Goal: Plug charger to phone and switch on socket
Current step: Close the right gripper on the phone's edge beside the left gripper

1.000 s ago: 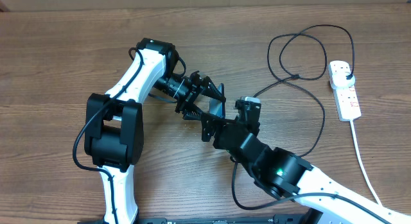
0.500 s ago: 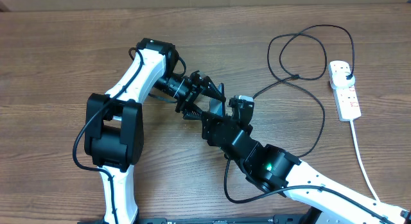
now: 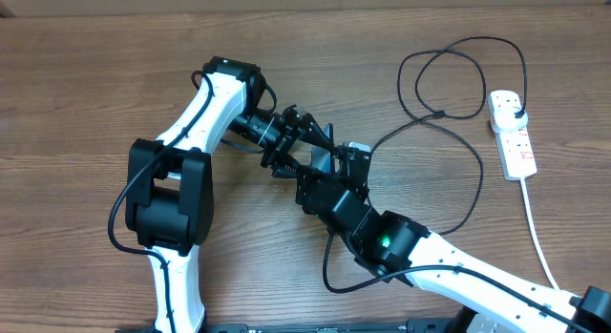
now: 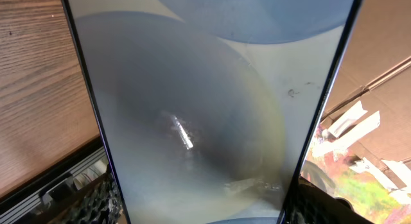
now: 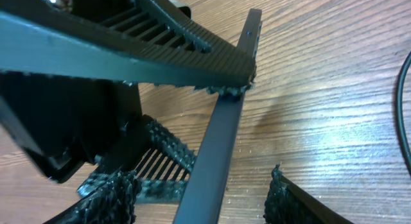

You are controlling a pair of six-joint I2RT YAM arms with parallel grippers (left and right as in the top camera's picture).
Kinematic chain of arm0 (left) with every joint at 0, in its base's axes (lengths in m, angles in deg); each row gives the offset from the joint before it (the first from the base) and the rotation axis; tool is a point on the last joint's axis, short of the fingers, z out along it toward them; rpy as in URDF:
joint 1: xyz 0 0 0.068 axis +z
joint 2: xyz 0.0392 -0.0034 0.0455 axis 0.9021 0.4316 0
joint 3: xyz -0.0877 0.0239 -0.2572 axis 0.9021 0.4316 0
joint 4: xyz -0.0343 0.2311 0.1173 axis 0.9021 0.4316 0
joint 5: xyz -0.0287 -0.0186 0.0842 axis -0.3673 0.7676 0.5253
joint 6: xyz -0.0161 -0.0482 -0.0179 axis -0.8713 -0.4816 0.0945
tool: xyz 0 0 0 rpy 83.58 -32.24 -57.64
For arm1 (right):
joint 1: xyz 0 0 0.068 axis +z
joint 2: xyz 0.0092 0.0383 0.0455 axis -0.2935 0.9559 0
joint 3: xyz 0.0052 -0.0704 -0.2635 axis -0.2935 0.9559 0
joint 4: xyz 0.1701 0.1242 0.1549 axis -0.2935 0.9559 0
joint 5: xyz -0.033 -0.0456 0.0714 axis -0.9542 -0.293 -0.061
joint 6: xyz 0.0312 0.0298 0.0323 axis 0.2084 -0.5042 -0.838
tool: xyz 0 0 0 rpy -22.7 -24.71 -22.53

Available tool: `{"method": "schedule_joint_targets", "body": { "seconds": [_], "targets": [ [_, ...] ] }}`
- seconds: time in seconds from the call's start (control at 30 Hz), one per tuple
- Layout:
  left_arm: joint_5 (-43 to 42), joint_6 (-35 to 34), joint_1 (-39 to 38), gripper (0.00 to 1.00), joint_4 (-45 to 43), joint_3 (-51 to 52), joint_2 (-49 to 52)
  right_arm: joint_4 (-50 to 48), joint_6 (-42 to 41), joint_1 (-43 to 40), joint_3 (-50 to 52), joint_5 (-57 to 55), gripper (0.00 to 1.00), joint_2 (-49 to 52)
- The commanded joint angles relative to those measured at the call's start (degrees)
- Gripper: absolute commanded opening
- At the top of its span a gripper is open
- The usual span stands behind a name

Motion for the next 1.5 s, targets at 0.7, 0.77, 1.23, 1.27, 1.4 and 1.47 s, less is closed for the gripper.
{"method": "schedule_joint_targets", "body": {
  "seconds": [0.7,0.77,1.23,1.27,1.4,1.47],
  "targets": [
    [-2.8,0.26,-0.33,0.68,-0.09,-1.6,0.55,-2.58,-0.24,0.26,-1.09,-2.67,0.26,0.55],
    [-2.8,0.26,-0.33,0.68,-0.09,-1.6,0.55,-2.36,-0.24,0.26,-1.09,-2.64,0.22,0.55],
    [-2.43,0.26,-0.33,0.69,-0.28,-1.6,0.55,-0.68,-0.24,0.26,-1.09,-0.26,0.13,0.55],
    [-2.43,0.26,-0.33,0.69,-0.28,-1.6,0.55,-0.68,-0.24,0.26,-1.09,0.26,0.12,0.55],
    [-2.45,0.26,-0.33,0.7,-0.28,-1.6,0.55,-0.61,-0.24,0.26,-1.09,1.11,0.11,0.55],
    [-2.47,0.26,-0.33,0.73,-0.26,-1.6,0.55,-0.61,-0.22,0.26,-1.09,1.27,0.11,0.55]
  ]
}}
